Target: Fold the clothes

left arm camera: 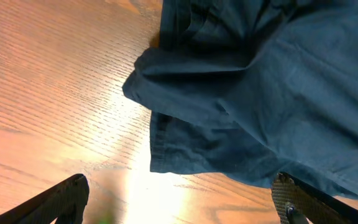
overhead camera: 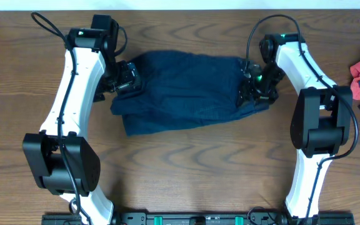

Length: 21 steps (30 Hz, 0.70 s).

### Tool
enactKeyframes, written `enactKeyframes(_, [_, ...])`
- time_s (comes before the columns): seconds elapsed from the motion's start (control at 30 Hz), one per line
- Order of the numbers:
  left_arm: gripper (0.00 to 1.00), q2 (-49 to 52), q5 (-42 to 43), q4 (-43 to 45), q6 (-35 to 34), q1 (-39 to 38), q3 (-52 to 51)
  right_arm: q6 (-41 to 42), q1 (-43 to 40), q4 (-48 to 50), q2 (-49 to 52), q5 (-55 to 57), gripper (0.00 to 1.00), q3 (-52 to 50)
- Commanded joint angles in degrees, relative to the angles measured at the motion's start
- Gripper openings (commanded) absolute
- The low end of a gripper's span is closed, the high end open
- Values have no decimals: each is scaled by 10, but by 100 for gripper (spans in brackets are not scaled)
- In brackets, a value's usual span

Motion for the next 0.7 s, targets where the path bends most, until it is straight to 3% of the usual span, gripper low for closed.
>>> enactKeyframes(0.0, [96, -5, -9, 0, 10, 3, -5, 6, -4, 10, 6, -4, 34, -13])
enactKeyframes(0.03, [96, -5, -9, 0, 10, 3, -5, 6, -4, 14, 6, -5, 13, -15])
enactKeyframes(0.07, [96, -5, -9, 0, 10, 3, -5, 6, -3, 17, 6, -7, 2, -16])
enactKeyframes(0.5, [96, -5, 18, -35, 26, -5, -21, 20, -8, 28, -45, -15, 1, 56])
enactKeyframes(0.6, [85, -5, 31, -28, 35, -20, -55, 29, -8, 25, -45, -12, 1, 80])
enactKeyframes(0.67, [83, -5, 37, -17, 35, -32, -87, 35, -8, 28, -45, -12, 1, 83])
